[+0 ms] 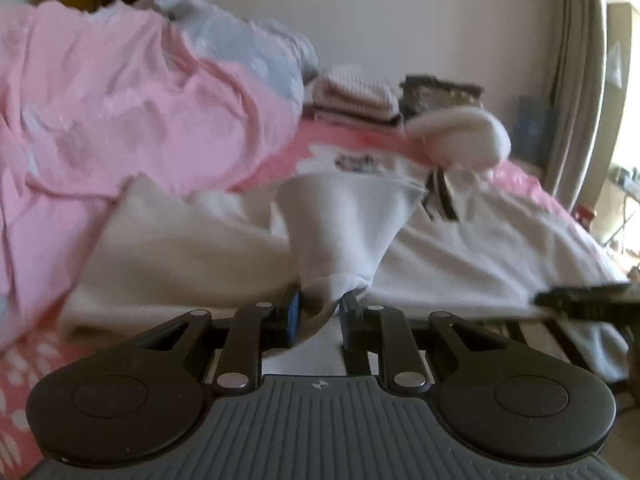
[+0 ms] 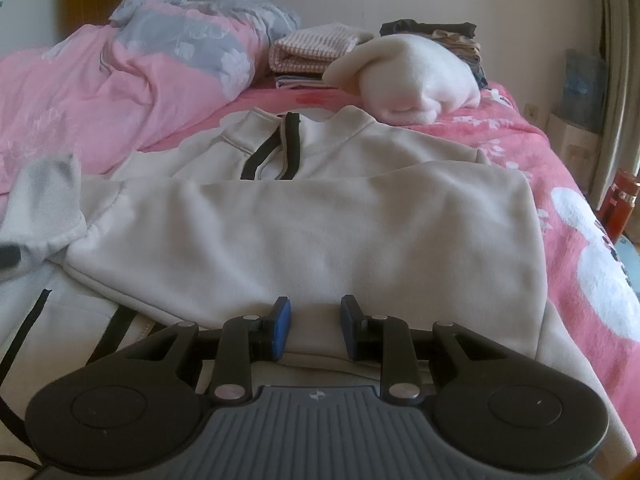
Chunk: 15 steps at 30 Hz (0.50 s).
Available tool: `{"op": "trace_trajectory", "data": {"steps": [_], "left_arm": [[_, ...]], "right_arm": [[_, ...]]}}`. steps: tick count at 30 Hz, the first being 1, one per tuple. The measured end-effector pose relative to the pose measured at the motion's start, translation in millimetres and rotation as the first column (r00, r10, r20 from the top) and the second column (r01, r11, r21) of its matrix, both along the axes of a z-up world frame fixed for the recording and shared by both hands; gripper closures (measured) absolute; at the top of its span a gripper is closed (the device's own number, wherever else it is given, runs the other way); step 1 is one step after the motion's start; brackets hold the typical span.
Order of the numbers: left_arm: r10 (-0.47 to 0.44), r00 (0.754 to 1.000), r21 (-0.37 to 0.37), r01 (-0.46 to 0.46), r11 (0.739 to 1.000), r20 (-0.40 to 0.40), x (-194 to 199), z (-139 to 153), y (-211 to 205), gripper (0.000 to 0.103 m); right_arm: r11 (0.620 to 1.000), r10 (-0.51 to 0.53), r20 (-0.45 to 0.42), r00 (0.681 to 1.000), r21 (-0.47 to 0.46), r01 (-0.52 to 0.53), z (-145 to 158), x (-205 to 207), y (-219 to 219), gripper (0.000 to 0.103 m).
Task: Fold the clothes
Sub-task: 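Lay the held sleeve across the hoodie body and open the left tool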
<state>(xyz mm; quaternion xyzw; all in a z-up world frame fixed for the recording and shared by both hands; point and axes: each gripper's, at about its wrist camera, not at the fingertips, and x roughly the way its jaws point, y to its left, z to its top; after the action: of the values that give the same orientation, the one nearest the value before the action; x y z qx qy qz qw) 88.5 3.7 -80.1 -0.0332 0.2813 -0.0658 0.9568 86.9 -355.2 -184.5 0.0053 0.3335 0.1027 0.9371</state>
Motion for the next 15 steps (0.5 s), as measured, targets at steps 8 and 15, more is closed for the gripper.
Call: {"op": "trace_trajectory", "data": {"steps": [8, 15], "left_arm": [[-0.047, 0.997, -0.037, 0.045, 0.998, -0.053, -4.2, -2.3, -11.1, 0.042], [-0.056, 0.993, -0.051, 0.05, 0.997, -0.106, -7.6, -4.6, -11.7, 0.038]], "right_arm": [[1.0, -0.003, 0.003, 1.0, 0.004, 0.003, -0.8, -1.2, 0.1, 0.075], [1.0, -0.005, 0.01, 1.0, 0.003, 0.005, -1.4, -1.5, 0.4, 0.075]]}}
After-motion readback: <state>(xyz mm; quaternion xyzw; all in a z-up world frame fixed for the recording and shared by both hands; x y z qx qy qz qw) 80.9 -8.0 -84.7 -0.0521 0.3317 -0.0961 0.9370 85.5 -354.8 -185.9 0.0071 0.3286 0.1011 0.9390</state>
